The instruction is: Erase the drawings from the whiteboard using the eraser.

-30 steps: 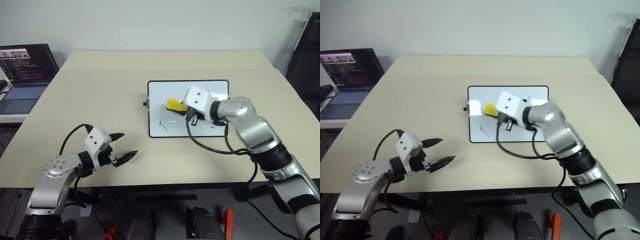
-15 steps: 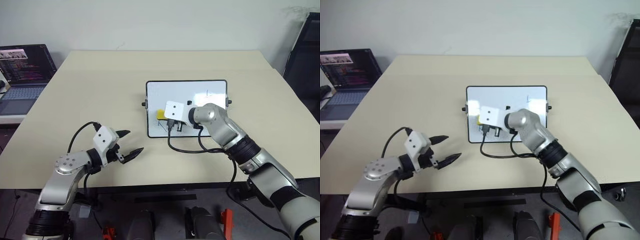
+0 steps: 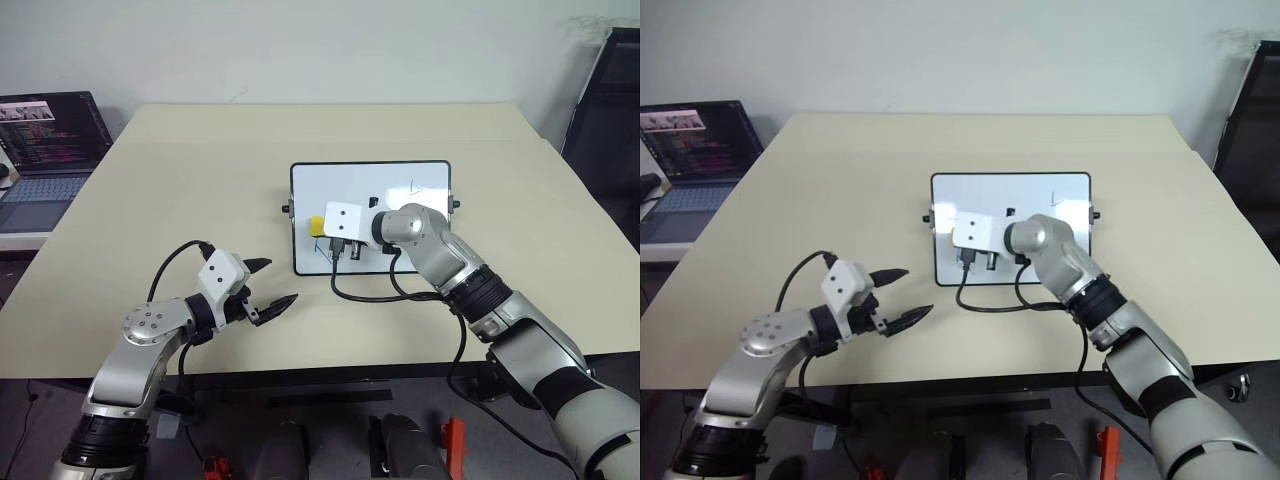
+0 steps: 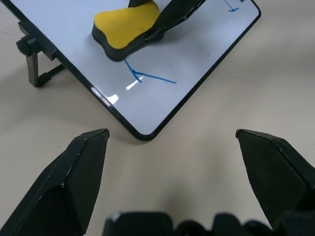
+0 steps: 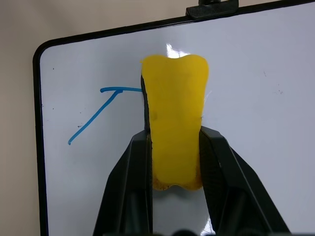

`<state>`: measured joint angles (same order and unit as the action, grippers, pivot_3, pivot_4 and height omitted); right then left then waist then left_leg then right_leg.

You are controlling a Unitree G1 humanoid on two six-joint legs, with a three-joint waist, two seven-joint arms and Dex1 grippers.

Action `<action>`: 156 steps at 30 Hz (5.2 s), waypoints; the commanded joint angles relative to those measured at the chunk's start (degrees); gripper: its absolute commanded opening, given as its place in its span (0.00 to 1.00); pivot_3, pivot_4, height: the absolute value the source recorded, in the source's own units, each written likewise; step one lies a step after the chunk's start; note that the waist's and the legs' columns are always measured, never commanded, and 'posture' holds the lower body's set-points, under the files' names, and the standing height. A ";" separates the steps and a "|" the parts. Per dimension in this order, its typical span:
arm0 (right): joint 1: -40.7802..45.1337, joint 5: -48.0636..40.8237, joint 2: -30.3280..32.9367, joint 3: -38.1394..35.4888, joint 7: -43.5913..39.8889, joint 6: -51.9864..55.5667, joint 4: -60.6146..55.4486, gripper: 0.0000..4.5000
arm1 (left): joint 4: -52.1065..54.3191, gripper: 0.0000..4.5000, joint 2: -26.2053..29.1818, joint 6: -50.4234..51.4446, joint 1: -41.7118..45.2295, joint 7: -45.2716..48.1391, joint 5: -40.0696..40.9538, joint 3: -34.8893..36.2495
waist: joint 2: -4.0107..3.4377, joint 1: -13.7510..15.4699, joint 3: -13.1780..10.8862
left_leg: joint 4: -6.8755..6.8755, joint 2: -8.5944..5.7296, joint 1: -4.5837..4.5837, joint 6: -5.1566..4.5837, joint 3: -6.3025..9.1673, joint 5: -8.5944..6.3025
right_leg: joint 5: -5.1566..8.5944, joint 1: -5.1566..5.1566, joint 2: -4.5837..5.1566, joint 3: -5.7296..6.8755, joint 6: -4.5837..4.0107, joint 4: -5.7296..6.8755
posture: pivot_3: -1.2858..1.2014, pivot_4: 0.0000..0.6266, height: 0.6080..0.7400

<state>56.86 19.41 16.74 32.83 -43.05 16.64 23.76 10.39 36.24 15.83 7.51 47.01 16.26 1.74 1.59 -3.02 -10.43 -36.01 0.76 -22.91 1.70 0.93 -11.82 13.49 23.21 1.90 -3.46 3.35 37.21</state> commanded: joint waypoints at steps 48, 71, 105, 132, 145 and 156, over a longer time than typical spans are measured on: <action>-8.64 -24.63 21.70 -32.25 -16.43 17.57 -25.80 0.21 | 1.46 1.00 -1.90 9.07 17.05 1.98 9.33 1.47 | -0.09 1.51 -0.07 | 0.19 0.83 -1.48 -0.05 -0.53 -0.08 | -0.99 1.17 0.46 1.49 -0.17 -1.19 | 0.52 0.24 1.00; -33.19 -26.95 43.92 -44.24 -18.71 -0.38 -26.48 0.21 | 0.77 1.00 7.88 9.88 20.11 11.11 7.72 -1.40 | -0.07 1.24 -0.10 | -0.31 0.91 -1.51 -0.67 -1.05 -0.57 | -0.64 1.39 0.33 1.03 0.12 -0.93 | 0.52 0.24 1.00; -23.35 -27.84 40.33 -38.95 -16.49 -2.61 -20.00 0.21 | 0.95 1.00 8.45 10.02 21.89 7.85 5.53 -0.54 | -0.06 1.24 -0.11 | -0.91 0.91 -0.97 -0.67 -1.02 -0.58 | -0.52 0.89 0.32 0.98 0.02 -0.21 | 0.52 0.24 1.00; 1.72 -9.94 15.68 -21.96 3.02 -3.07 7.35 0.21 | -0.65 1.00 6.56 8.14 21.00 8.63 3.26 -2.19 | -0.07 1.14 -0.11 | -0.89 0.93 -1.01 -0.68 -1.02 -0.58 | -0.69 0.95 0.28 0.97 -0.22 -0.16 | 0.52 0.24 1.00; 1.25 -7.27 17.10 -18.78 -2.16 -3.06 11.54 0.21 | 0.21 1.00 6.79 8.43 20.03 8.27 3.36 -1.70 | -0.03 1.10 -0.07 | -0.97 0.94 -0.85 -0.68 -1.00 -0.58 | -0.74 0.83 0.26 0.96 -0.20 -0.08 | 0.52 0.24 1.00; -6.94 -6.74 17.58 -14.52 -11.68 1.74 -2.20 0.21 | 0.11 1.00 6.76 8.33 19.69 8.38 3.27 -1.87 | 0.06 0.29 0.00 | -0.98 0.95 -0.77 -0.68 -0.99 -0.58 | -0.74 0.79 0.24 0.94 -0.20 -0.01 | 0.52 0.24 1.00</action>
<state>51.15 11.89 33.73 17.03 -53.44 16.65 21.94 8.74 42.55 24.58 27.00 55.63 19.15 -1.71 1.66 -2.72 -10.43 -36.99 1.71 -23.66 1.02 -0.06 -12.39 12.75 24.00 2.15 -2.52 3.15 37.21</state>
